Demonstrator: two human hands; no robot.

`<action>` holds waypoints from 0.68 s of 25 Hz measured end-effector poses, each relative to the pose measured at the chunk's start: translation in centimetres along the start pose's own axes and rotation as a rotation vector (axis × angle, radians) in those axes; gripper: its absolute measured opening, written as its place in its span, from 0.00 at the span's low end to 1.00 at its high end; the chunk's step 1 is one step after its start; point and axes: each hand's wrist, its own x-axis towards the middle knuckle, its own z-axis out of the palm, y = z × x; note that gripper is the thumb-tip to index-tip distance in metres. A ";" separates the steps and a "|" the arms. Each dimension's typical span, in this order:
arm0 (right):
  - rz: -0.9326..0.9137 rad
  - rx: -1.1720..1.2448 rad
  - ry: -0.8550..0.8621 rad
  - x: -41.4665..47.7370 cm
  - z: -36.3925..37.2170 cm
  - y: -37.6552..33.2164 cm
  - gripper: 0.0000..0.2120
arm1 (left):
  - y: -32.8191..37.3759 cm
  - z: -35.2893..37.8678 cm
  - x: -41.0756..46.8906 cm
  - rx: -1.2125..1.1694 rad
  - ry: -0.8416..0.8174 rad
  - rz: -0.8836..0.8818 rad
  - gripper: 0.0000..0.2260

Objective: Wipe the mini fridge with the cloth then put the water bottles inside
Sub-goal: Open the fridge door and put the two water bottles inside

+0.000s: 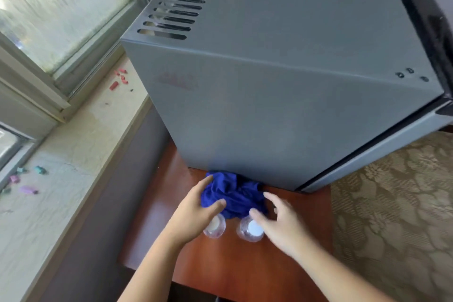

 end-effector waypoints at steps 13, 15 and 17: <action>-0.173 0.197 -0.173 0.6 1.2 3.9 0.11 | 1.8 13.9 -3.8 -0.108 0.570 -0.015 0.20; -0.259 0.247 -0.161 -0.6 -1.4 5.5 0.11 | 3.8 16.3 -4.9 -0.245 0.736 -0.034 0.24; -0.341 0.268 -0.169 -2.3 -6.0 7.5 0.11 | 7.2 19.5 -6.8 -0.373 0.885 -0.001 0.28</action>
